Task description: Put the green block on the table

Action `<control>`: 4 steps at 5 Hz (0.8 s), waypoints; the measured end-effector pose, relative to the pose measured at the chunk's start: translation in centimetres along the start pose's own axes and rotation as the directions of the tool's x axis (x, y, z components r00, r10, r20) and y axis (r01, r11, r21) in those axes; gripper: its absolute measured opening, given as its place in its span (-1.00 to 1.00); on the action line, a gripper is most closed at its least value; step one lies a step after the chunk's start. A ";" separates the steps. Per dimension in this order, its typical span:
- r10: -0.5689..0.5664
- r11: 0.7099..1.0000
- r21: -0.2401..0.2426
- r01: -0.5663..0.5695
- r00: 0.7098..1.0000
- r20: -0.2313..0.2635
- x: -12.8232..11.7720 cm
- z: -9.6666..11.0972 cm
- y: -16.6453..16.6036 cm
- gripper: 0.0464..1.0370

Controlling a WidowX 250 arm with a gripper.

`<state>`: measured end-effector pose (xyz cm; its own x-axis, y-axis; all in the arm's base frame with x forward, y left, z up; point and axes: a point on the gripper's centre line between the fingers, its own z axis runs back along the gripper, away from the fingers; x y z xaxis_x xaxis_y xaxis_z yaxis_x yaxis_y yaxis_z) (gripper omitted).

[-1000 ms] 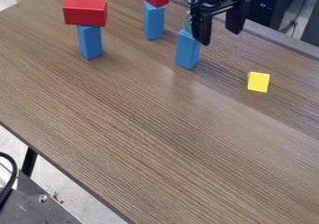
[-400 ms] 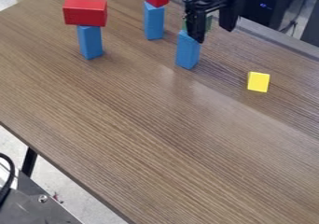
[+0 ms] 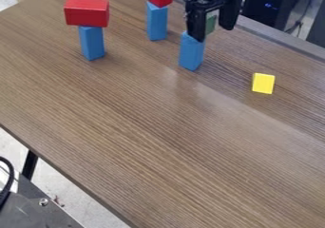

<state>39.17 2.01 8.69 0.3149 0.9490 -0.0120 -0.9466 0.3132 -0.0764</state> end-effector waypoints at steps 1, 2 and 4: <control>0.021 1.000 -0.006 -0.021 1.000 0.020 0.7 0.2 -0.1 0.26; 0.030 1.000 -0.007 -0.030 0.999 0.037 1.2 0.0 -0.4 0.05; 0.028 0.999 -0.018 -0.027 0.998 0.057 0.8 -0.1 -1.1 0.05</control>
<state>40.50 2.37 8.72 0.2837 0.9580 0.0427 -0.9535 0.2866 -0.0937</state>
